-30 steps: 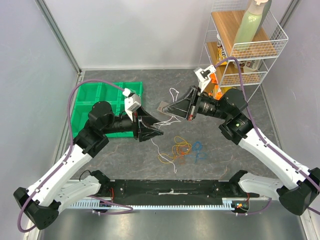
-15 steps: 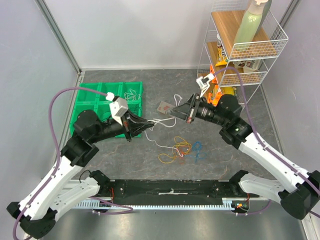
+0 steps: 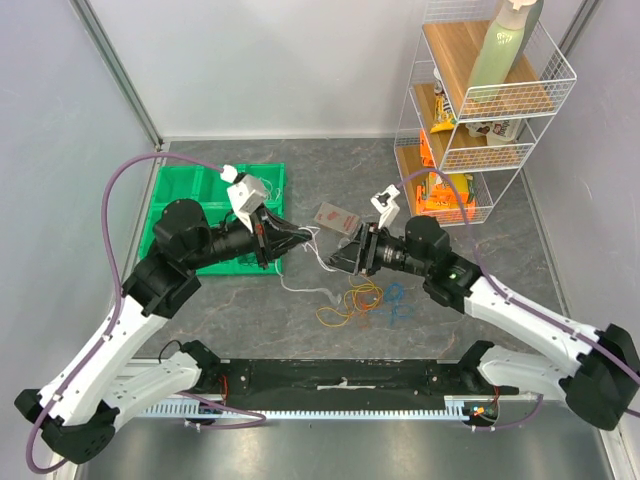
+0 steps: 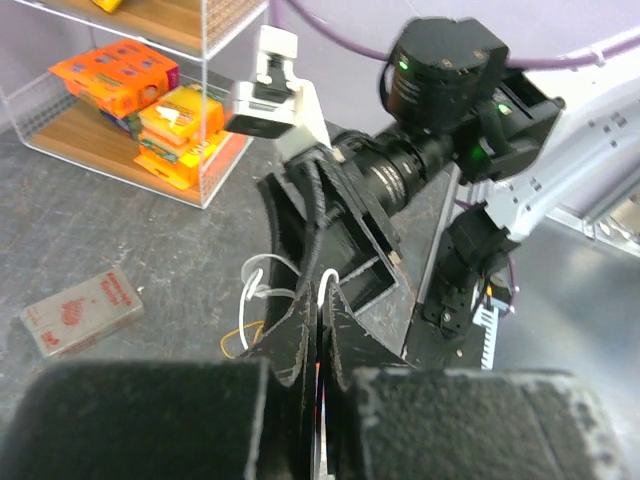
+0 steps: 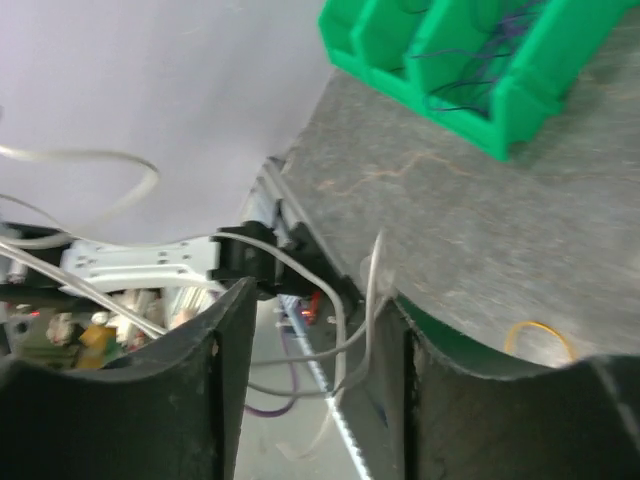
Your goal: Untangle the cables
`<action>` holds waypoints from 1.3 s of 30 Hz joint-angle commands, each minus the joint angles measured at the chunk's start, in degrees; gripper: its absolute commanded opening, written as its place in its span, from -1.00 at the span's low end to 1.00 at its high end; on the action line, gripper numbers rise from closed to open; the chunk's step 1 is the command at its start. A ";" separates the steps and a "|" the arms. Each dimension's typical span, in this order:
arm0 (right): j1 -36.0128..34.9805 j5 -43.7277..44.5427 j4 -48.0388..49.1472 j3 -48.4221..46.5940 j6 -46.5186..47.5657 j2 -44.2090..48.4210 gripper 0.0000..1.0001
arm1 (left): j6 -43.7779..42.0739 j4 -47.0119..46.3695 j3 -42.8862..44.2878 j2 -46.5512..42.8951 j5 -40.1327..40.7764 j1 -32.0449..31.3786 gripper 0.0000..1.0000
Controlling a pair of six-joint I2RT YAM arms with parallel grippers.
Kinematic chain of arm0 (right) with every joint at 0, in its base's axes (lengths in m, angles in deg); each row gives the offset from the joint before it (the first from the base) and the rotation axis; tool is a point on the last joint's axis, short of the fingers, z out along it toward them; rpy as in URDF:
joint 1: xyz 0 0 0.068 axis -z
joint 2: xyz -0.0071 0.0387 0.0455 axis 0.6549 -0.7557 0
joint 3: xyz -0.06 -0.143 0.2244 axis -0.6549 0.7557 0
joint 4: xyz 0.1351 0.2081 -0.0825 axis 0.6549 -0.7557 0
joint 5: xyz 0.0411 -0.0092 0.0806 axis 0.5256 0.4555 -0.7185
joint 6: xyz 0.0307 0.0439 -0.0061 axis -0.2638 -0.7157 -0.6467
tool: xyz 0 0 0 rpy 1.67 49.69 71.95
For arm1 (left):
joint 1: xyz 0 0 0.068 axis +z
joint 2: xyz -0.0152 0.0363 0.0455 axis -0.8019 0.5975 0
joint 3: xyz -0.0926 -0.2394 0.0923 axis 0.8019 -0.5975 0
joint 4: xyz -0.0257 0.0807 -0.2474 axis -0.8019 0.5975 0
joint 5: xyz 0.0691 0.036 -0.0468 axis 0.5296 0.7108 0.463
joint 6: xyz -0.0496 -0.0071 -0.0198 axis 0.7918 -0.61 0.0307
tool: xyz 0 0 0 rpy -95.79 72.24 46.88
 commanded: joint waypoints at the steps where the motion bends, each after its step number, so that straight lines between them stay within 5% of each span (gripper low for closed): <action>1: 1.93 7.22 -18.62 -1.79 21.20 5.27 0.33 | 1.51 8.61 7.76 3.42 6.00 0.24 -0.96; 4: 1.93 16.45 -31.91 -4.43 32.73 8.08 0.60 | 2.56 14.50 11.72 6.67 8.46 0.23 -0.96; 9: 1.84 23.94 -35.28 -6.36 40.40 13.97 0.77 | 5.02 19.08 15.68 10.19 10.32 0.24 -0.96; 16: 1.84 24.48 -25.27 -11.36 46.72 14.25 0.85 | 8.18 25.41 20.51 15.20 10.23 0.32 -0.96; 21: 1.23 6.39 -8.26 -9.62 49.03 10.82 0.88 | 11.00 26.65 21.04 17.92 7.87 0.32 -0.96; 27: -0.08 -7.95 11.27 -6.99 39.89 2.12 0.85 | 13.37 26.65 21.22 19.86 5.66 0.50 -0.96; 34: -5.27 -6.39 20.35 -2.77 36.28 -0.35 0.83 | 18.81 24.02 20.78 21.09 5.57 1.12 -0.96; 39: -9.93 4.94 18.69 -2.85 37.42 -0.87 0.82 | 24.26 23.57 20.87 22.15 7.42 1.20 -0.96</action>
